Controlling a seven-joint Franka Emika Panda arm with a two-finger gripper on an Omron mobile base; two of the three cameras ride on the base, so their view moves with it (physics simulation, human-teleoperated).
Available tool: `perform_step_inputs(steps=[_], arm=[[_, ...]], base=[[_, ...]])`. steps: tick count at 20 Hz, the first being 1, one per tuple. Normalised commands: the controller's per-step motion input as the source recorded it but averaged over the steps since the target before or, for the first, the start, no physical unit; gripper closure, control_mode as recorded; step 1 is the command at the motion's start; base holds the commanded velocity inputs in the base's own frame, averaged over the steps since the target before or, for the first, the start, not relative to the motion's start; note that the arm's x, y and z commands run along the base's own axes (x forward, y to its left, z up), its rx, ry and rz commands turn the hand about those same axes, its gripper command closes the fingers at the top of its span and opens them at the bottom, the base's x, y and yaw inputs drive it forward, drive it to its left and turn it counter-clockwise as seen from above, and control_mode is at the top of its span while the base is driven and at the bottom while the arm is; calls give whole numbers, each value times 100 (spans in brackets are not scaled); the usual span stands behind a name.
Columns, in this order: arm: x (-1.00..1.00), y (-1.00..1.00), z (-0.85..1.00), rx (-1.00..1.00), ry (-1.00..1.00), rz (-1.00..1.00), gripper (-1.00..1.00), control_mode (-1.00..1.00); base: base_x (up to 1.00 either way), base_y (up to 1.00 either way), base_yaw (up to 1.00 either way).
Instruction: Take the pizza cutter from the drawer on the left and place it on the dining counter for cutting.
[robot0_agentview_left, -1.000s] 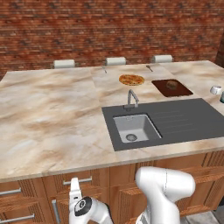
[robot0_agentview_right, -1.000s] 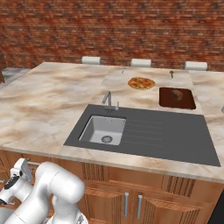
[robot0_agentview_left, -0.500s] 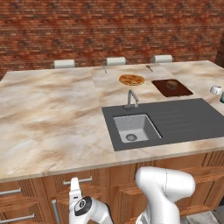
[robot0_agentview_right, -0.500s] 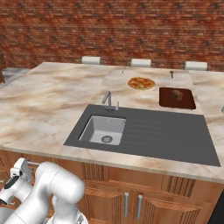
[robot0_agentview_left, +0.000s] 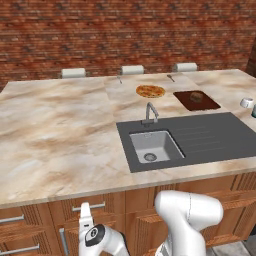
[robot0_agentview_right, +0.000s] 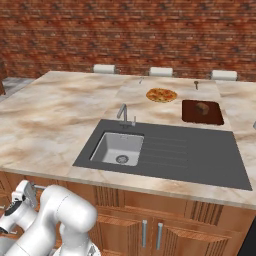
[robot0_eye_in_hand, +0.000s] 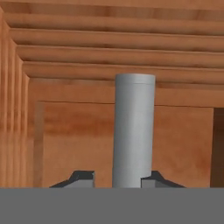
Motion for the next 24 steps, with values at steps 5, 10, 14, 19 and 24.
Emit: perform_step_inputs(steps=[5, 10, 14, 19, 24], arm=[[0, 0, 0, 0, 0, 0, 100, -100], [0, 0, 0, 0, 0, 0, 100, -100], [-19, 1, -5, 0, 3, 0, 100, -100], [-49, 6, -21, 0, 8, 0, 100, -100], [-57, 7, -21, 0, 15, 0, 100, -100]], base=[[0, 0, 0], [0, 0, 0], [0, 0, 0], [0, 0, 0], [0, 0, 0]])
